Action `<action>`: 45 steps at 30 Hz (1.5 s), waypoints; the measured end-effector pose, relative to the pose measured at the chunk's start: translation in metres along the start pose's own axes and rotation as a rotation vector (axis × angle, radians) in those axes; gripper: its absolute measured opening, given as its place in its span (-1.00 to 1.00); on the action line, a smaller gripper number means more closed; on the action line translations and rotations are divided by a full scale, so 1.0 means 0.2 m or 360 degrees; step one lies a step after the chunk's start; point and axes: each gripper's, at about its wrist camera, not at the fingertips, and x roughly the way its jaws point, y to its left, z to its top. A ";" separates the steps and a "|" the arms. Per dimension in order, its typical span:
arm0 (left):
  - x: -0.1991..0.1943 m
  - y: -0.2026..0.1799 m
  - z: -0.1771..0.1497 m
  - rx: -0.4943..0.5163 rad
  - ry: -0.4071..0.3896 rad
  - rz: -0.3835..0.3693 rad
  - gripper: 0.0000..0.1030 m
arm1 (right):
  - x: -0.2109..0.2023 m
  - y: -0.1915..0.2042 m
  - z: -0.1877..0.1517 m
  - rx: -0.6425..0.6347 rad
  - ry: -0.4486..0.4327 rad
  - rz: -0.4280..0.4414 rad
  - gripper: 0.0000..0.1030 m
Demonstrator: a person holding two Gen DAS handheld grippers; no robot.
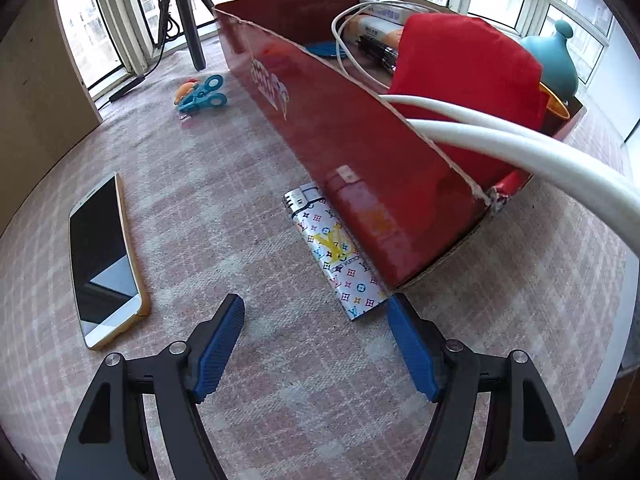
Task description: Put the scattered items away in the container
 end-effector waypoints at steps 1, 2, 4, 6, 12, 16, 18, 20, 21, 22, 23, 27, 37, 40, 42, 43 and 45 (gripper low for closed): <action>0.00 -0.01 0.00 0.0014 -0.0005 0.0019 0.41 | 0.00 0.00 0.00 0.0000 0.0003 -0.0002 -0.84; 0.00 -0.02 0.00 0.0035 -0.0003 0.0047 0.47 | 0.00 0.00 0.00 0.0001 0.0004 -0.0003 -0.84; 0.01 -0.02 0.00 0.0056 -0.0004 0.0077 0.57 | 0.00 0.01 0.00 0.0000 0.0005 -0.0004 -0.84; 0.01 -0.01 0.00 0.0052 0.0003 0.0088 0.62 | 0.00 0.02 -0.01 -0.0007 0.0005 -0.0010 -0.84; -0.04 0.06 0.00 0.0021 -0.0064 0.0303 0.55 | 0.00 0.08 -0.03 -0.0052 0.0004 -0.0032 -0.84; -0.09 0.22 0.01 -0.0095 -0.0109 0.0359 0.48 | -0.03 0.18 -0.04 -0.0120 -0.0035 -0.0003 -0.84; -0.14 0.28 0.00 -0.0124 -0.0143 0.0326 0.47 | -0.06 0.26 -0.04 -0.0179 -0.0058 0.0030 -0.84; -0.24 0.34 -0.03 -0.0142 -0.0191 0.0314 0.46 | -0.09 0.38 -0.05 -0.0265 -0.0087 0.0067 -0.84; -0.29 0.38 -0.05 -0.0153 -0.0212 0.0298 0.46 | -0.10 0.45 -0.06 -0.0312 -0.0101 0.0085 -0.84; -0.34 0.43 -0.06 -0.0166 -0.0237 0.0286 0.46 | -0.11 0.52 -0.07 -0.0360 -0.0110 0.0108 -0.84; -0.38 0.49 -0.07 -0.0180 -0.0262 0.0274 0.46 | -0.11 0.59 -0.09 -0.0406 -0.0116 0.0132 -0.84; -0.59 0.72 -0.15 -0.0204 -0.0343 0.0285 0.47 | 0.04 0.85 -0.16 -0.0476 -0.0068 0.0172 -0.58; -0.81 1.19 -0.27 -0.0256 -0.0460 0.0313 0.48 | 0.79 0.96 -0.11 -0.0224 -0.0130 -0.0380 -0.25; -0.78 1.26 -0.29 -0.0257 -0.0451 0.0268 0.48 | 0.90 0.91 -0.10 -0.0164 -0.0133 -0.0530 -0.26; -0.75 1.29 -0.28 -0.0243 -0.0445 0.0232 0.48 | 0.94 0.88 -0.07 -0.0128 -0.0147 -0.0607 -0.26; -0.74 1.30 -0.27 -0.0237 -0.0445 0.0211 0.48 | 0.96 0.87 -0.05 -0.0119 -0.0150 -0.0648 -0.26; -0.70 1.33 -0.25 -0.0230 -0.0451 0.0172 0.48 | 1.00 0.86 -0.02 -0.0113 -0.0137 -0.0717 -0.26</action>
